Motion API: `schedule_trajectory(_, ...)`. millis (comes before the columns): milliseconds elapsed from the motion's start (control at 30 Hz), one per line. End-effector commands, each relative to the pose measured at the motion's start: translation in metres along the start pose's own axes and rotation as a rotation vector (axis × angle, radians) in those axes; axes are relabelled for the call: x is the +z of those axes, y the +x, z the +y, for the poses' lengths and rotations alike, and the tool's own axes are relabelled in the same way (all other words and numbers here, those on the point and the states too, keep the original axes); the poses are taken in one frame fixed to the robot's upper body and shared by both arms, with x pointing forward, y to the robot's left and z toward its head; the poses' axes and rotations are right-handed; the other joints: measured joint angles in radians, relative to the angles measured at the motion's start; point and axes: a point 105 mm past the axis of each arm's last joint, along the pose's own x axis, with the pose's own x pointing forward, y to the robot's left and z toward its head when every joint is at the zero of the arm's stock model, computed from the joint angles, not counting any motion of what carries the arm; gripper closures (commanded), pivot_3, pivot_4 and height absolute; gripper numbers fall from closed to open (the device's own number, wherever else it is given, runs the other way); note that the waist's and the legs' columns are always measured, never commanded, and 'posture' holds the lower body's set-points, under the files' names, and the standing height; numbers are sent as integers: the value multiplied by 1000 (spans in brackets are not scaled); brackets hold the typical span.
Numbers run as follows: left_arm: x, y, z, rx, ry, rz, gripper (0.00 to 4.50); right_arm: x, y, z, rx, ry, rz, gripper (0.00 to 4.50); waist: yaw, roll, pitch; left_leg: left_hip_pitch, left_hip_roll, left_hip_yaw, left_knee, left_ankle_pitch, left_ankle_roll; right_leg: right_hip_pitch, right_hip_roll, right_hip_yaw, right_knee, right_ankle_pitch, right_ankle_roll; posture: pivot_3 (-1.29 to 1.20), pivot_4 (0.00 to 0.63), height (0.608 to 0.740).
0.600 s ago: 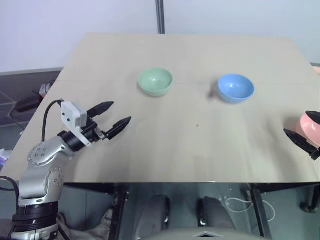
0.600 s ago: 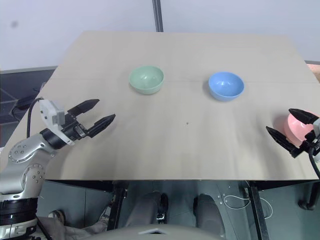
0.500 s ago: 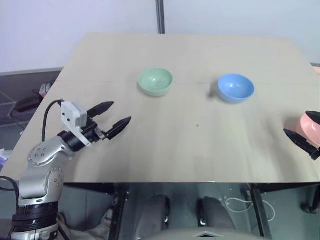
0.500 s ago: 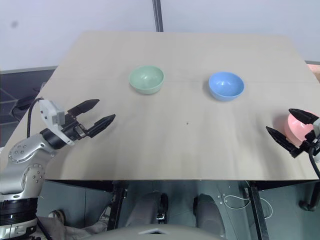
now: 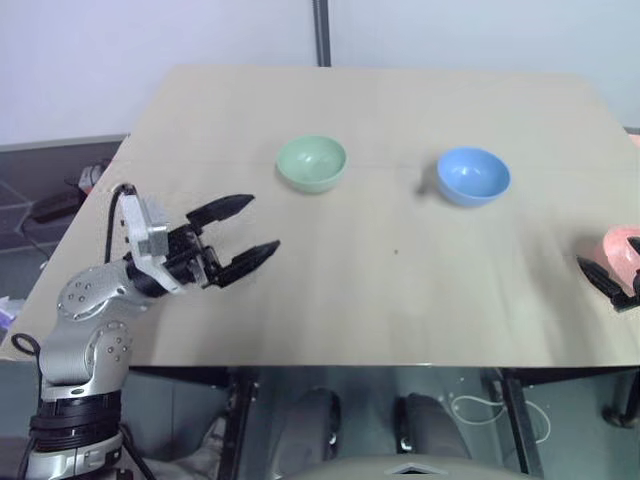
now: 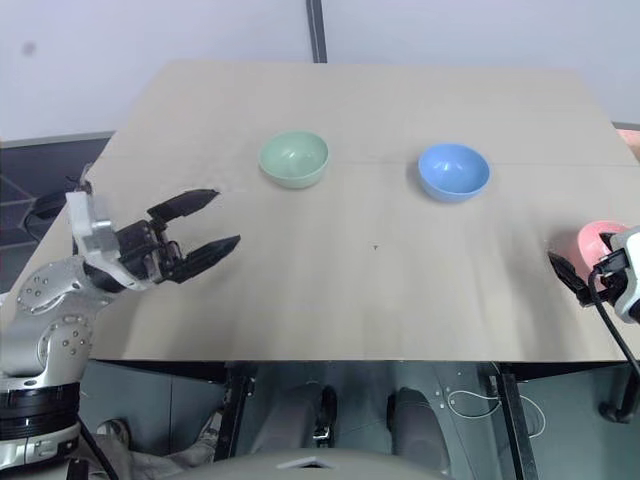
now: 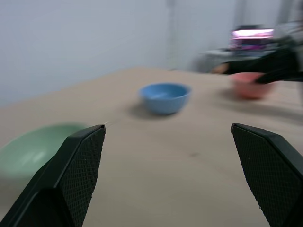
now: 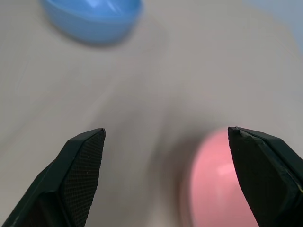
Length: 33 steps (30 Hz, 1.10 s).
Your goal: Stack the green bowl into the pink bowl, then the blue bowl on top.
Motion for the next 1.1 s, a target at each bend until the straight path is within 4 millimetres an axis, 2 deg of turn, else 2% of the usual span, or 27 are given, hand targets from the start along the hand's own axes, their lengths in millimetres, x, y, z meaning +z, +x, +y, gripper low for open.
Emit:
schedule_trajectory(33, 21, 9, -16, -163, 23, -81, 0, -7, 5, -10, -45, 18, 53, 25, 0, 0, 0, 0, 0, 0, 0, 0, 0, 0, 0, 0, 0, 0, 0, 0, 150, 740)
schedule_trajectory(167, 30, 17, -19, -242, -25, -126, 0, -16, 16, -14, -48, 52, 101, 25, 0, 1, 0, 1, 0, 0, -1, 0, 1, 0, 1, 0, 1, 0, 0, 0, 150, 740)
schedule_trajectory(200, 32, 18, -19, -259, -36, -132, 0, -18, 19, -17, -56, 59, 108, 259, -1, 1, 0, 1, 0, 0, -1, 0, 1, 0, 1, 0, 1, 0, 0, 0, 150, 740)
schedule_trajectory(267, 33, 21, -21, -285, -53, -142, 0, -21, 24, -20, -62, 62, 117, 910, -1, 1, 0, 1, 0, 0, -1, 0, 1, 0, 2, 0, 1, 0, 0, 0, 150, 740)
schedule_trajectory(500, 31, 26, -21, -311, -68, -142, 0, -22, 32, -26, -70, 12, 120, 4479, -1, 1, 0, 1, -1, 2, -1, 0, 1, 0, 9, -2, 0, 2, 4, 0, 150, 740)
schedule_trajectory(633, 24, 27, -21, -290, -74, -114, 0, -9, 34, -22, -48, -72, 68, 4479, -1, 1, 1, 1, -1, 3, 0, 0, 1, 0, 10, -2, 1, 2, 4, 0, 150, 740)
schedule_trajectory(733, 19, 26, -22, -293, -76, -92, 0, 23, 38, 12, 87, -97, -72, 4479, -3, 1, 1, 2, 0, 3, 0, 0, 1, 0, 11, -1, 2, 2, 4, 0, 150, 740)
schedule_trajectory(800, 17, 25, -23, -288, -77, -84, 0, 44, 40, 50, 208, -116, -159, 4479, -14, 1, 1, 2, 1, 3, 0, 0, 1, 0, 12, -1, 2, 2, 4, 0, 150, 740)
schedule_trajectory(867, 16, 25, -23, -282, -78, -78, 0, 58, 39, 79, 294, -123, -215, 4479, -17, 1, 1, 2, 1, 2, 0, 0, 1, 0, 12, -1, 2, 2, 4, 0, 150, 740)
schedule_trajectory(967, 14, 20, -21, -257, -83, -64, 0, 83, 37, 139, 474, -144, -306, 4479, -24, 1, 1, 2, 1, 2, 0, 0, 1, -1, 11, -1, 2, 2, 4, 0, 150, 740)
schedule_trajectory(1000, 14, 18, -20, -245, -84, -59, 0, 89, 36, 159, 542, -148, -325, 4479, -25, 1, 1, 1, 2, 2, 0, 0, 1, -1, 9, -1, 2, 2, 4, 0, 150, 740)
schedule_trajectory(1100, 11, 13, -17, -216, -83, -39, 0, 92, 36, 197, 664, -198, -333, 4479, -23, 0, 2, 1, 1, 1, 0, 0, 1, -2, 6, -2, 2, 2, 4, 0, 150, 740)
